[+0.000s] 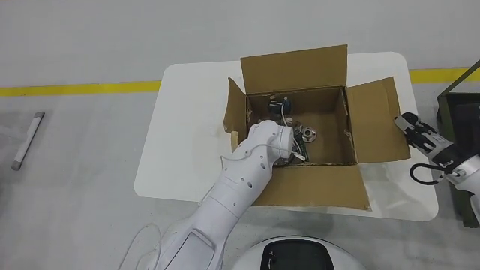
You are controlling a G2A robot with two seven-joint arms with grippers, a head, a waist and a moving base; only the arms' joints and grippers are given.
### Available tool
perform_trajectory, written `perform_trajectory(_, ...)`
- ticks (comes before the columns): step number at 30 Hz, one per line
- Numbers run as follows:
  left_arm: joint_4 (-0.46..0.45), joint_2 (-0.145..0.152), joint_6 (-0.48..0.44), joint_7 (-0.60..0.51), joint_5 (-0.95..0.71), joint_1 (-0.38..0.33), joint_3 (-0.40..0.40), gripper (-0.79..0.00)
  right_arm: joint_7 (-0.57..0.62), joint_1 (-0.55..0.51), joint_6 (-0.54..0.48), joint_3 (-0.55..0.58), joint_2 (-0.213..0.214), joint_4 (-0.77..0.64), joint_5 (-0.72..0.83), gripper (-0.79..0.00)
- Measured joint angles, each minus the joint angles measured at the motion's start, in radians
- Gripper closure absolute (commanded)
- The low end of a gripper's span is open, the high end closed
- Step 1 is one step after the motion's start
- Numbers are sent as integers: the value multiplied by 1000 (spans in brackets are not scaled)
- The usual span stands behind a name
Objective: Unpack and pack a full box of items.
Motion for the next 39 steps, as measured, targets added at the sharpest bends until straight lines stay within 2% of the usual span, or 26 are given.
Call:
perform_trajectory(6,-43,1,-5,-9,16,6,-11,0,2,1,0,0,-1,4,4,0)
perform_trajectory(12,-179,21,-33,-55,-21,40,-83,0,4,3,0,15,-1,11,21,0)
perform_trajectory(15,-305,41,-32,-97,4,74,-128,0,8,4,1,29,-1,10,36,0)
perform_trajectory(22,-691,92,-50,-227,83,204,-256,0,13,9,4,51,0,17,46,0)
perform_trajectory(28,-956,118,-66,-295,136,265,-356,0,15,9,2,60,0,12,56,0)
perform_trajectory(34,-1137,136,-93,-314,175,280,-461,0,8,2,0,60,-1,15,58,0)
perform_trajectory(39,-1210,152,-127,-344,236,286,-549,0,6,0,1,60,-2,14,58,0)
